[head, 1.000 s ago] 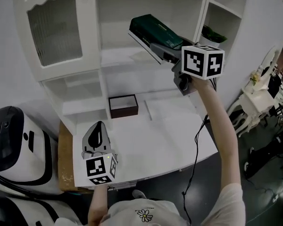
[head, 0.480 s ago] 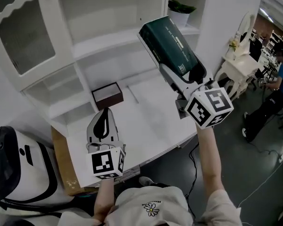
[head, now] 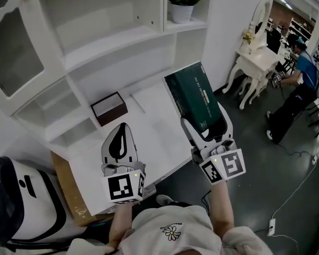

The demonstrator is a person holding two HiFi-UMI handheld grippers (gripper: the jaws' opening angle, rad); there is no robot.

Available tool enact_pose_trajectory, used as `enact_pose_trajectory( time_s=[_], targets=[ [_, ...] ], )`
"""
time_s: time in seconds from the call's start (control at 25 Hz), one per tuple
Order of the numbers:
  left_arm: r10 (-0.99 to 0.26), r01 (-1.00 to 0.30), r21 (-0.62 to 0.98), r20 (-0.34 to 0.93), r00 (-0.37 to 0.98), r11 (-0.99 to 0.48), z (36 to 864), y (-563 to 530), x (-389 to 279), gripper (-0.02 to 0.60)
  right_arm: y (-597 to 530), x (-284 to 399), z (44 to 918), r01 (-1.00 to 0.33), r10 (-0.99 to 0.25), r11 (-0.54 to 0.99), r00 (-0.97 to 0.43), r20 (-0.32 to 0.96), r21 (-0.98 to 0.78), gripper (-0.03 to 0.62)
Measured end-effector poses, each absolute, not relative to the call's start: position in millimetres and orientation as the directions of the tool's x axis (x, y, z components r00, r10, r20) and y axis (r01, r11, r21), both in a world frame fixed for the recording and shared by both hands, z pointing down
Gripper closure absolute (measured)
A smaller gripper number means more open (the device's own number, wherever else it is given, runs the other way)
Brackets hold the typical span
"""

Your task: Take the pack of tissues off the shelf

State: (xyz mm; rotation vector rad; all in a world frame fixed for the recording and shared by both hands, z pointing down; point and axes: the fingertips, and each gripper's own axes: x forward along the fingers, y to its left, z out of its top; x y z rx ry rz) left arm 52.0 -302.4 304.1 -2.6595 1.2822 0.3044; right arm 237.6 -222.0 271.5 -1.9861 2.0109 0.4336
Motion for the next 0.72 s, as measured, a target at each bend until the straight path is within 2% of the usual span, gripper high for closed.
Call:
enact_pose_trajectory(
  time_s=[0.16,0.72],
  targets=[
    [-0.74,-0.778,-0.071,-0.269,0.617,-0.624,316.6,-288.8,57.4,0.583,-196.8,227.9,297.8,-1.0,-0.915,-0.005,-0.001,-0.404,0.015,0.155],
    [-0.727,-0.765,-0.077,-0.262,0.634,-0.639,304.2,-291.4,73.7,0.583,-195.9,227.8,298.4,-0.999,-0.925,0.015,0.002,-0.38,-0.042,0.155]
  ],
)
